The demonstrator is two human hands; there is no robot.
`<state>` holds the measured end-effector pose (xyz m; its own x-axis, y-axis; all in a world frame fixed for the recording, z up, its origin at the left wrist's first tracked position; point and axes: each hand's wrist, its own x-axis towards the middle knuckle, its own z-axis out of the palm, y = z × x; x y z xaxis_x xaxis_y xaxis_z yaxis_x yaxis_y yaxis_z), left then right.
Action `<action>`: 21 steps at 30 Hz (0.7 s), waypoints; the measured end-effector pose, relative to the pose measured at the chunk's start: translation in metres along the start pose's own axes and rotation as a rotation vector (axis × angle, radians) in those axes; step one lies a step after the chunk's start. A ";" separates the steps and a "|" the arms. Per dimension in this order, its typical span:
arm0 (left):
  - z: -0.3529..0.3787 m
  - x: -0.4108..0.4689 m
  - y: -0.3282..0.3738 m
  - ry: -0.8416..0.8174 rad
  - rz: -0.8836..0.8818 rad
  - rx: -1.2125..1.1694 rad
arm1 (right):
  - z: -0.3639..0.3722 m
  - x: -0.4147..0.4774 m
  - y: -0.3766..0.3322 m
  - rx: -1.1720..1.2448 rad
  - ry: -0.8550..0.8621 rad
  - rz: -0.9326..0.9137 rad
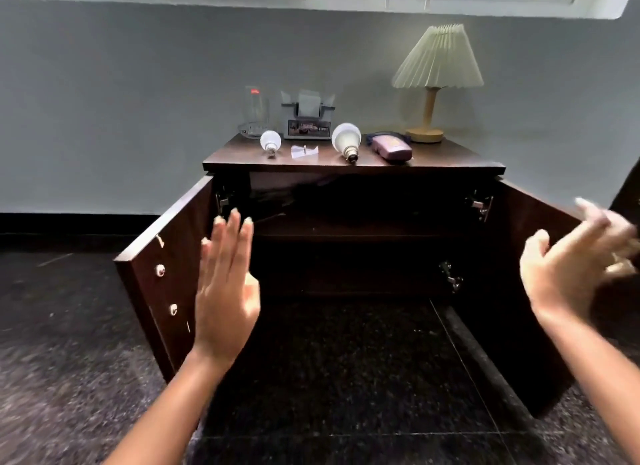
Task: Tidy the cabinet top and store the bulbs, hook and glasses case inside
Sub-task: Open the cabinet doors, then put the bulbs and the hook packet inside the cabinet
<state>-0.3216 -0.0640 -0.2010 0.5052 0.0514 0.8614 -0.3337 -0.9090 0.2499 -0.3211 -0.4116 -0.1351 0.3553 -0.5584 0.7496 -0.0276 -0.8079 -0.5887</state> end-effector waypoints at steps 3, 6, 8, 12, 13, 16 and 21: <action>0.024 0.039 0.007 -0.089 0.041 -0.081 | 0.040 0.025 -0.027 0.023 -0.066 -0.097; 0.037 0.082 0.006 -0.147 0.000 -0.150 | 0.062 0.049 -0.056 0.085 -0.131 -0.179; 0.037 0.119 0.001 -0.188 -0.042 -0.170 | 0.074 0.072 -0.088 0.136 -0.164 -0.183; 0.026 0.191 -0.006 -0.335 -0.241 -0.207 | 0.085 0.113 -0.145 0.261 -0.308 -0.199; 0.022 0.208 -0.006 -0.369 -0.324 -0.234 | 0.085 0.124 -0.159 0.298 -0.381 -0.200; 0.018 0.243 -0.012 -0.509 -0.497 -0.206 | 0.088 0.147 -0.200 0.284 -0.632 -0.236; 0.038 0.267 -0.033 -0.590 -0.677 -0.211 | 0.128 0.156 -0.256 0.317 -1.067 -0.194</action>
<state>-0.1451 -0.0364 0.0042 0.9500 0.2730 0.1516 0.0723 -0.6647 0.7436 -0.1393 -0.2676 0.0937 0.9482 0.1411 0.2846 0.2998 -0.6941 -0.6545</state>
